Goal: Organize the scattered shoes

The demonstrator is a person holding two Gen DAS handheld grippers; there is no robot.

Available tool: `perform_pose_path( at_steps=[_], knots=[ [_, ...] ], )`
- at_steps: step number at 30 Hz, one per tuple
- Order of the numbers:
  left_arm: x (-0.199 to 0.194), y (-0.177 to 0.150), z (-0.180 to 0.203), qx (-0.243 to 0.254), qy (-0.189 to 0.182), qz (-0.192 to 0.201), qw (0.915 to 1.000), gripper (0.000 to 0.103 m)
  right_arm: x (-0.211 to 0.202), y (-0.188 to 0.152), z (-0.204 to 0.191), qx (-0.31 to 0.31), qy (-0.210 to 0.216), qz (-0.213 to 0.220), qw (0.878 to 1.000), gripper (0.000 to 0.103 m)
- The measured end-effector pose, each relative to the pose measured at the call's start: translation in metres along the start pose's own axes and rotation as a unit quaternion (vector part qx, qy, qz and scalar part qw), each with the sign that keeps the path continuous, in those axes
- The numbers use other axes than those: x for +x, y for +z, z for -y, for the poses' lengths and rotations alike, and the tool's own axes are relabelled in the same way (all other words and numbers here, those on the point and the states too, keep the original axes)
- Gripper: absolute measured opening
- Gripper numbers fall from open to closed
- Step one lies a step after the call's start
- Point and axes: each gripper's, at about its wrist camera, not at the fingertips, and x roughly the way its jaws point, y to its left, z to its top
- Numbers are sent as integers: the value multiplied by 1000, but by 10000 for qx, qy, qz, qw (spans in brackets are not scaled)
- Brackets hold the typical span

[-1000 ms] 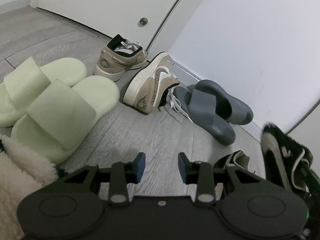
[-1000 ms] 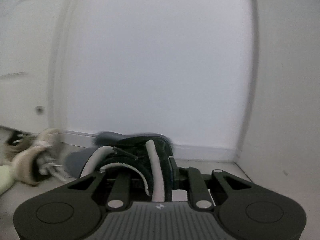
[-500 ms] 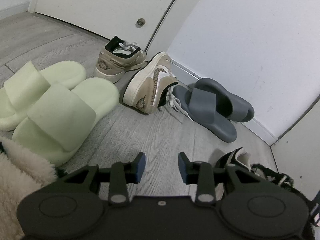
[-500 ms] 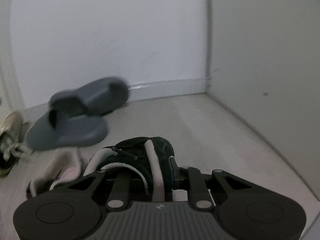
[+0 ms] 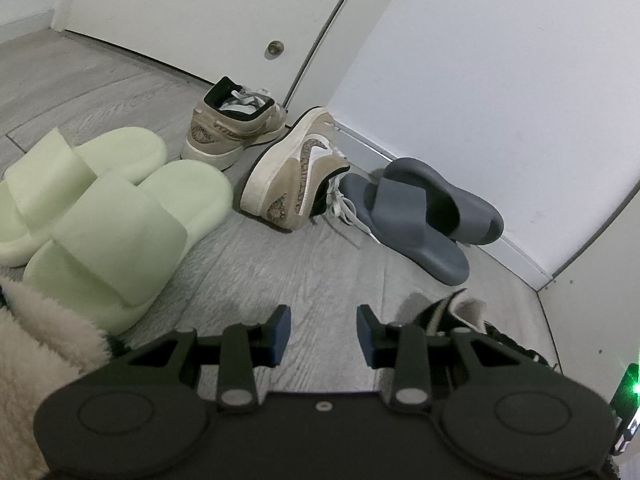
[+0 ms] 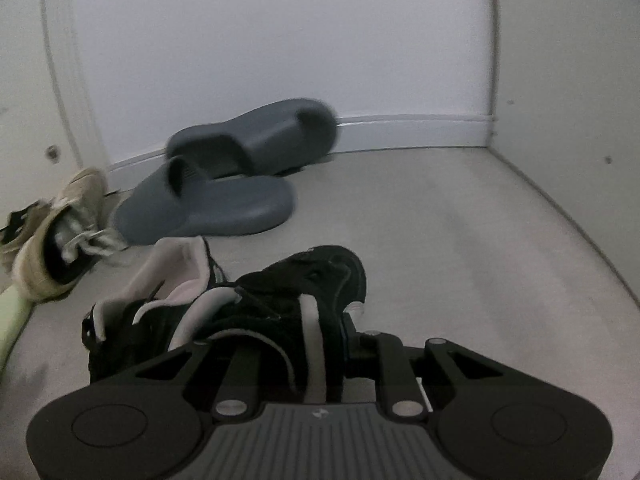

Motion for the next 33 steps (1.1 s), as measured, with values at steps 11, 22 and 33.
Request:
perform_pose_path(
  at_steps=[11, 22, 33],
  knots=[
    [1, 1, 0, -32, -11, 2, 10000, 37, 4, -21, -88, -1467, 659, -5, 9870, 26],
    [2, 1, 1, -31, 8, -19, 10000, 38, -13, -11, -75, -691, 715, -534, 9936, 51],
    [2, 1, 3, 27, 37, -43, 10000, 39, -64, -36, -87, -668, 1322, -636, 9869, 74]
  ],
)
